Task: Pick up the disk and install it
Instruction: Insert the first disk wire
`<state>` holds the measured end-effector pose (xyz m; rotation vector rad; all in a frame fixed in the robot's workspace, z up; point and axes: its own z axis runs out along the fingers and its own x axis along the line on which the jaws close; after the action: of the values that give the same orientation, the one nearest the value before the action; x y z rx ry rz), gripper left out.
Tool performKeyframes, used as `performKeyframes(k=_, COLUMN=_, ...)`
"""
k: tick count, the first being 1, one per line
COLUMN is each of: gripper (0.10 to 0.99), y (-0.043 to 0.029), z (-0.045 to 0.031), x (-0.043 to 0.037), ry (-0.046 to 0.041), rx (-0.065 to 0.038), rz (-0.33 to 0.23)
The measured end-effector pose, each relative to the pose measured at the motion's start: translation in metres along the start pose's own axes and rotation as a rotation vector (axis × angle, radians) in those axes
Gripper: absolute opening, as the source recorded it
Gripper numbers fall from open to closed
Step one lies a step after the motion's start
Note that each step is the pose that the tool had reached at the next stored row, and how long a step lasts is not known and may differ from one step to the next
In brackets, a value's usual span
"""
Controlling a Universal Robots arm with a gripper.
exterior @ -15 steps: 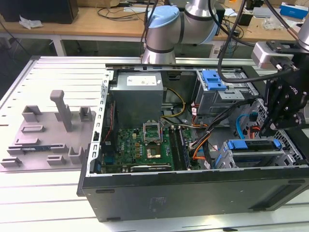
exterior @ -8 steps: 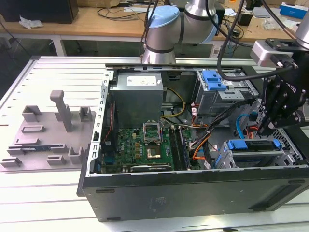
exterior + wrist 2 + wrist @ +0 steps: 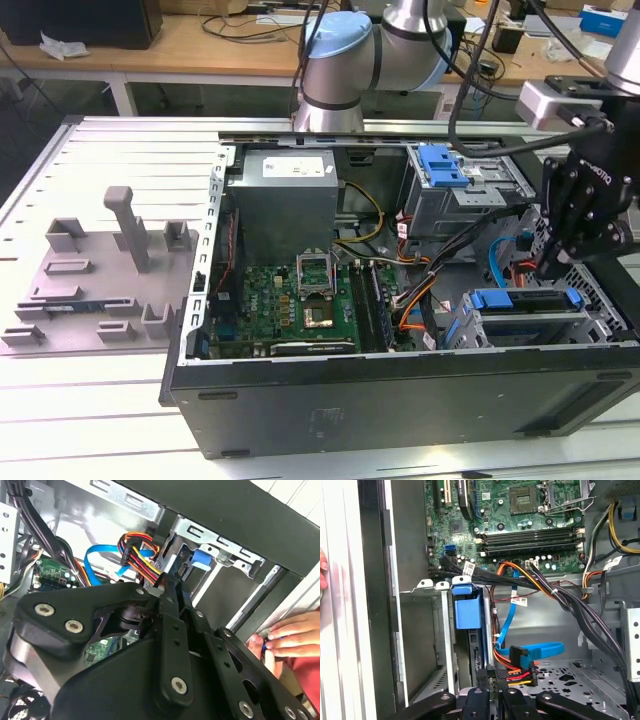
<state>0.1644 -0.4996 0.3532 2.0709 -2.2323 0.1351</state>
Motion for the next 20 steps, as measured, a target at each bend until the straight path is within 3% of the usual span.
performKeyframes(k=1, gripper=0.165, y=0.0001, z=-0.0003, x=-0.0017, ry=0.0103, rx=0.001, rz=-0.002)
performKeyframes(k=2, gripper=0.165, y=0.0001, z=-0.0001, x=-0.0017, ry=0.0147, rx=0.002, rz=-0.004)
performKeyframes(k=4, gripper=0.165, y=0.0000, z=-0.0002, x=-0.0017, ry=0.0134, rx=0.002, rz=-0.009)
performKeyframes(k=6, gripper=0.165, y=0.0000, z=-0.0001, x=-0.0009, ry=0.0015, rx=0.003, rz=-0.014)
performKeyframes(k=8, gripper=0.165, y=-0.0001, z=0.0001, x=0.0005, ry=-0.0262, rx=0.005, rz=-0.024)
performKeyframes(k=11, gripper=0.165, y=-0.0005, z=0.0007, x=0.0054, ry=-0.0562, rx=0.007, rz=-0.029)
performKeyframes(k=12, gripper=0.165, y=-0.0006, z=0.0010, x=0.0069, ry=-0.0602, rx=0.007, rz=-0.029)
performKeyframes(k=20, gripper=0.165, y=-0.0007, z=0.0012, x=0.0085, ry=-0.0602, rx=0.007, rz=-0.029)
